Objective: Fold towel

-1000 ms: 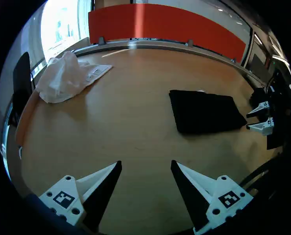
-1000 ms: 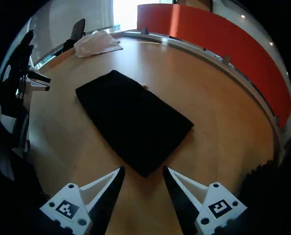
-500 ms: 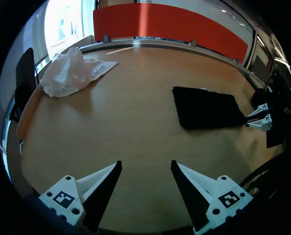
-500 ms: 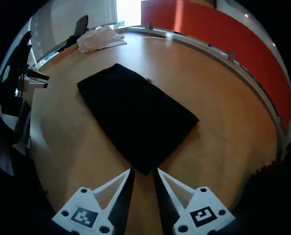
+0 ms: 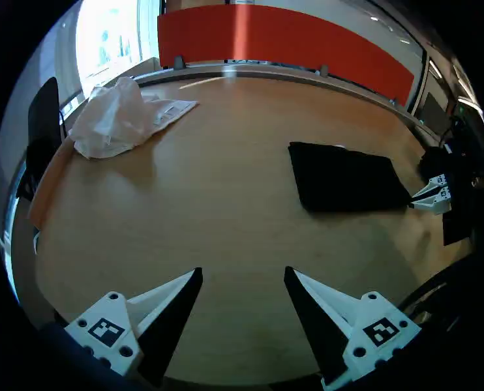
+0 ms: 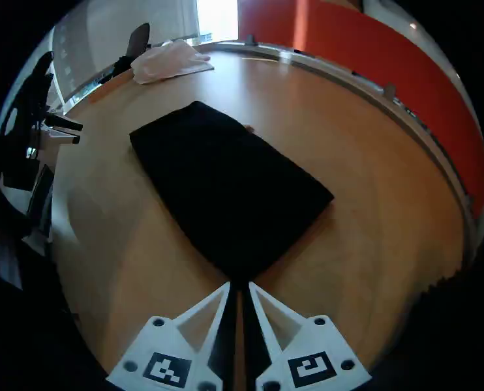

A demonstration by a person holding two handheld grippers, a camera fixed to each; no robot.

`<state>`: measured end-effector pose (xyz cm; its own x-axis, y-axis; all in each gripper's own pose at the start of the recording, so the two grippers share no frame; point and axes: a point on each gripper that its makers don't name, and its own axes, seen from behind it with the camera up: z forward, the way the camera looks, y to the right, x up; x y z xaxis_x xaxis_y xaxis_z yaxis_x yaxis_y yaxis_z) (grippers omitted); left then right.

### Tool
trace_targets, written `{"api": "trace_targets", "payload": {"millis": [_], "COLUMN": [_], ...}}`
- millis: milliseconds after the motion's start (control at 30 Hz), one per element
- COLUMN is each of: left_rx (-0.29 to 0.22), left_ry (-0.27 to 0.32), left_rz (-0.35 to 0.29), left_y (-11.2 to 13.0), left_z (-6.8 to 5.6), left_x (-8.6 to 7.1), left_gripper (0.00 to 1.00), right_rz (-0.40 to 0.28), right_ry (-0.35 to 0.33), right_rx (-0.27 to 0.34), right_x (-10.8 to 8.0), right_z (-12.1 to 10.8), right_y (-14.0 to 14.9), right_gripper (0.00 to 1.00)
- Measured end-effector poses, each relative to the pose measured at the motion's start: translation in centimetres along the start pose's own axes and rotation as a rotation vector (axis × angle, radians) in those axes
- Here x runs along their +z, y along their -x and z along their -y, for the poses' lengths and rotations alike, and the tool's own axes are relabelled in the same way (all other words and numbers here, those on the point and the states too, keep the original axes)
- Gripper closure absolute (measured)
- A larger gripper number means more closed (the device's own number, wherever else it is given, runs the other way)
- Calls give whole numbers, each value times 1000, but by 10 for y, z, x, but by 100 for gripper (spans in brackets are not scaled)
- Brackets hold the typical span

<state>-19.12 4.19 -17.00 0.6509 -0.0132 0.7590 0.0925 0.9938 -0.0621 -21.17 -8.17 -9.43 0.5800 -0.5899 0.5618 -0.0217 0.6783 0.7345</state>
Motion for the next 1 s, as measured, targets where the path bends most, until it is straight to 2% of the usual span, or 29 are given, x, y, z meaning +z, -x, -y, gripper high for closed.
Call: {"api": "trace_targets", "payload": {"millis": [367, 800, 1000], "left_rx": [-7, -7, -6], "left_ry": [6, 3, 4], "left_rz": [-11, -13, -15], "left_y": [-7, -12, -13], "left_z": [-1, 2, 3], "left_x": [1, 0, 0], "left_gripper": [7, 7, 7], "right_rz": [-62, -126, -142], "right_ry": [25, 65, 77], "right_rx": [21, -1, -20], "right_x": [-19, -53, -61], "right_z": [-6, -20, -23], "right_y": [-19, -51, -65], "right_gripper": [97, 97, 97]}}
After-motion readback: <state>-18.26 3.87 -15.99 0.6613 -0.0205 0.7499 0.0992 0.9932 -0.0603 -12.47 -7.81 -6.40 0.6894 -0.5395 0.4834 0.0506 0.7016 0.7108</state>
